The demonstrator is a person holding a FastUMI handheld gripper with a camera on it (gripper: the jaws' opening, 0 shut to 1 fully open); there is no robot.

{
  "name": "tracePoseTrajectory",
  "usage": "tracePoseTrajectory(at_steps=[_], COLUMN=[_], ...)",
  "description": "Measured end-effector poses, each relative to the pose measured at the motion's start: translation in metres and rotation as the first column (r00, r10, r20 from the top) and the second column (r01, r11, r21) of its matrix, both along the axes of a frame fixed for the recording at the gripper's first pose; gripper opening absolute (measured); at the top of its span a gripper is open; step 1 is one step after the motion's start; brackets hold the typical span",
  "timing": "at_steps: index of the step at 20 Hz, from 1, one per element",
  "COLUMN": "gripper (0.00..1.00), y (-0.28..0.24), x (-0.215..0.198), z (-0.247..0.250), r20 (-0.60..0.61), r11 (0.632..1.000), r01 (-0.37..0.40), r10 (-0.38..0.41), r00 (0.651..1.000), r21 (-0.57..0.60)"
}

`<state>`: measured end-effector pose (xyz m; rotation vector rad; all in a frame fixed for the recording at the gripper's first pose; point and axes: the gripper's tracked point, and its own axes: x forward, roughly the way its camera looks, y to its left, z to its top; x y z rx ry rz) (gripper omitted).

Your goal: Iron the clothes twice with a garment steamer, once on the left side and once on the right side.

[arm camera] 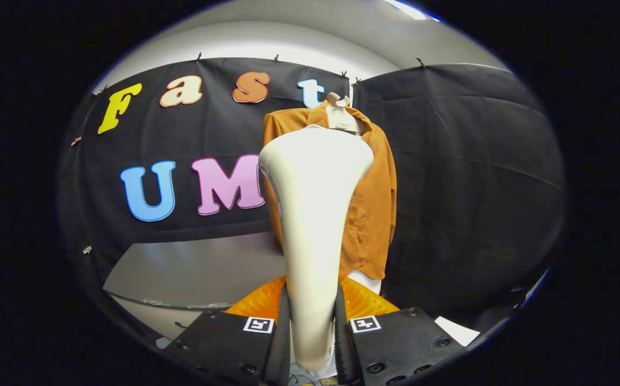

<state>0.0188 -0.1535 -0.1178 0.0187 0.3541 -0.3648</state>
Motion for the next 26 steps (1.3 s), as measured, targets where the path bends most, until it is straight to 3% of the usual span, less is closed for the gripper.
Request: tracePoseTrajectory(at_steps=[7,14,19,26], gripper=[0.37,0.37,0.37,0.37], y=[-0.066,-0.088,-0.091,-0.094], x=[0.075,0.146,0.174,0.183], z=[-0.015,-0.028,-0.048,-0.093], r20=[0.006,0.011,-0.01,-0.088], r11=[0.997,0.981,0.967,0.953], r01=[-0.071,-0.177,-0.23,-0.251], r10=[0.071,0.176,0.232,0.268], r00=[0.997,0.984,0.973,0.959], r21=[0.036,0.076,0.113,0.168])
